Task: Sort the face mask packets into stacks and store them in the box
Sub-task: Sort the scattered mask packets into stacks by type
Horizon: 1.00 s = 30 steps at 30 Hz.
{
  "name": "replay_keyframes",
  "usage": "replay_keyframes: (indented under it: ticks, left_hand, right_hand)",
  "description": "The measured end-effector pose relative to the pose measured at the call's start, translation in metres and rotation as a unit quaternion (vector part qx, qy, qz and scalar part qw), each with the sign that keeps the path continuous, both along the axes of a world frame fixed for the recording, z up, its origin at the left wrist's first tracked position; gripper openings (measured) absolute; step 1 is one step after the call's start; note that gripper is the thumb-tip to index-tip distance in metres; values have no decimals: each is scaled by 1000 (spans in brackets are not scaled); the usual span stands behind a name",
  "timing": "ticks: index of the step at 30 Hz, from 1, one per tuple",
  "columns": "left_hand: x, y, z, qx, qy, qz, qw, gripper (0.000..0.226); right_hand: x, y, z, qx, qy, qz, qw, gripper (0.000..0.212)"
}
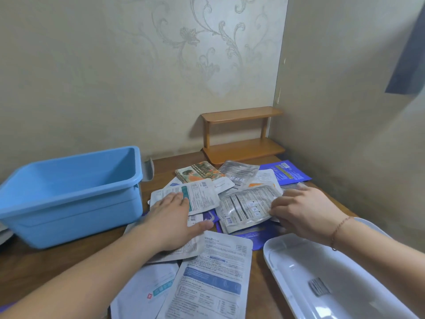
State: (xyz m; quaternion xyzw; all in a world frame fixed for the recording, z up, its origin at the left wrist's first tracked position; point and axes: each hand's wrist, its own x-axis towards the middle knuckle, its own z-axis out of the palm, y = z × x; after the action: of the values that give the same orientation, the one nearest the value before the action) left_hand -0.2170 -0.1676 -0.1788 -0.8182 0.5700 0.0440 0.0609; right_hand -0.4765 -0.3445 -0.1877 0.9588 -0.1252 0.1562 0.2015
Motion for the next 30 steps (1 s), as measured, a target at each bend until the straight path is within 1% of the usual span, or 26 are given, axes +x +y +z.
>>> replay_keyframes:
  ticks: [3,6,8,11,13,14,15,16,17,18,19,20,21,22,23,24,25,26,27,28,30]
  left_hand:
    - [-27,-9,2,-34,27,-69,997,111]
    - [-62,-24,1,-55,46,-144,987,103]
    - [-74,-37,-4,-73,39,-162,983,94]
    - [-78,-48,-9,-108,27,-169,979,70]
    - [-75,-48,-8,-125,12,-183,975,66]
    - [-73,-45,-8,-137,11,-194,971,67]
    - [-69,-42,-8,-155,33,-201,967,65]
    - [-65,-39,-8,-185,88,-207,956,58]
    - [-63,-36,-8,-227,175,-214,934,50]
    - [-59,-32,-9,-272,275,-216,896,41]
    - [-58,-27,-9,-315,380,-190,848,35]
    - [-59,-23,-6,-346,483,-132,793,29]
    - [-60,-19,0,-343,570,-68,743,29]
    - [-61,-16,7,-314,647,-15,694,33]
    - [-63,-13,13,-273,703,19,656,33]
    - [-65,-8,20,-237,731,31,639,31]
    - [-66,-5,24,-207,740,30,639,30]
    - [-68,-1,26,-181,746,31,640,30]
    - [-69,2,26,-161,752,34,638,31]
    - [-69,4,23,-150,762,43,628,32]
    - [-69,9,17,-144,781,68,604,37]
  right_hand:
    - [-7,8,0,33,-14,-1,999,22]
    - [-2,20,1,38,-34,12,999,14]
    - [3,28,2,36,-54,38,997,11]
    - [7,42,6,36,-73,81,993,14]
    - [5,43,7,41,-65,106,991,10]
    - [2,39,8,60,-68,106,990,14]
    - [-2,33,9,89,-82,90,989,28]
    - [-8,26,10,140,-107,63,982,47]
    - [-13,20,12,227,-146,33,962,65]
    - [-18,18,16,337,-200,9,920,81]
    - [-21,17,20,450,-250,-5,857,94]
    - [-23,16,23,551,-281,-7,786,106]
    - [-22,19,26,626,-290,-1,724,111]
    - [-19,24,31,679,-275,12,681,106]
    - [-14,33,37,713,-248,27,655,90]
    - [-7,43,42,731,-231,35,641,67]
    - [1,52,46,744,-235,33,625,48]
    - [8,57,49,756,-255,22,602,37]
    - [14,61,51,772,-274,7,574,32]
    - [19,62,50,781,-291,-6,553,29]
    - [27,63,51,784,-314,-37,534,24]
